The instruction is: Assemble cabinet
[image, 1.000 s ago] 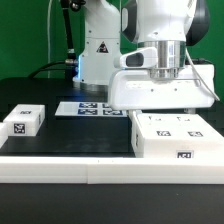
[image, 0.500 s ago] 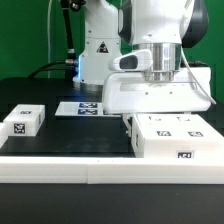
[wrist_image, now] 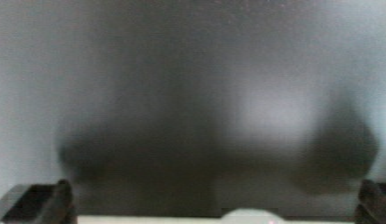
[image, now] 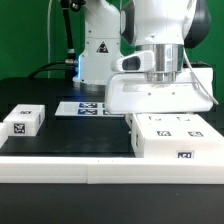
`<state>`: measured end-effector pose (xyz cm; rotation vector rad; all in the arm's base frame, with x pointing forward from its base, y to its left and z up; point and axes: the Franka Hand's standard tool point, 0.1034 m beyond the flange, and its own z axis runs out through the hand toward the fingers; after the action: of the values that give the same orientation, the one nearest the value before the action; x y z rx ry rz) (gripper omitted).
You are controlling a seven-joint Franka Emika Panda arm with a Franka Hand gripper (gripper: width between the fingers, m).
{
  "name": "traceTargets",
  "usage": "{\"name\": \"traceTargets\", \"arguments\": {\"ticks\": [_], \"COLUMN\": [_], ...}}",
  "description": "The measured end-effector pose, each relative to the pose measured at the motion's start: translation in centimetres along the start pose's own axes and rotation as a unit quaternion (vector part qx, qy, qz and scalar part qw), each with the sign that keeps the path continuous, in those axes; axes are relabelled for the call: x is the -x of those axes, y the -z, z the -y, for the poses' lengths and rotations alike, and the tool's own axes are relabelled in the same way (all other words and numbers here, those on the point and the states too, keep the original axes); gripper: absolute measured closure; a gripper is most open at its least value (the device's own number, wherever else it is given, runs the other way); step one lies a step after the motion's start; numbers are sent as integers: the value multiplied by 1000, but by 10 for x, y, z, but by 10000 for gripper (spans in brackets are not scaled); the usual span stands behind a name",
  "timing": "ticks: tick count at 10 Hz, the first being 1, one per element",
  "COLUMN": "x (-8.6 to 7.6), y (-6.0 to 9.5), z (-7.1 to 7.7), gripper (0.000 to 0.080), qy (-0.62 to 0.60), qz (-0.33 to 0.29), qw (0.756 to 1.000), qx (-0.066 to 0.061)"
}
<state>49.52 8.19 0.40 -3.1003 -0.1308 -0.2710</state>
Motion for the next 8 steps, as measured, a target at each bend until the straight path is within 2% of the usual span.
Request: {"name": "traceTargets", "arguments": {"ticks": [3, 4, 6, 7, 8], "x": [0, 0, 0, 0, 0], "y": [0, 0, 0, 0, 0], "z": [1, 2, 4, 5, 6], "gripper": [2, 114, 390, 390, 582], "qy": [2, 2, 5, 6, 6], "qz": [0, 0, 0, 0, 0], "qw": [1000, 1000, 1000, 1000, 1000], "qx": [0, 0, -1, -1, -1]}}
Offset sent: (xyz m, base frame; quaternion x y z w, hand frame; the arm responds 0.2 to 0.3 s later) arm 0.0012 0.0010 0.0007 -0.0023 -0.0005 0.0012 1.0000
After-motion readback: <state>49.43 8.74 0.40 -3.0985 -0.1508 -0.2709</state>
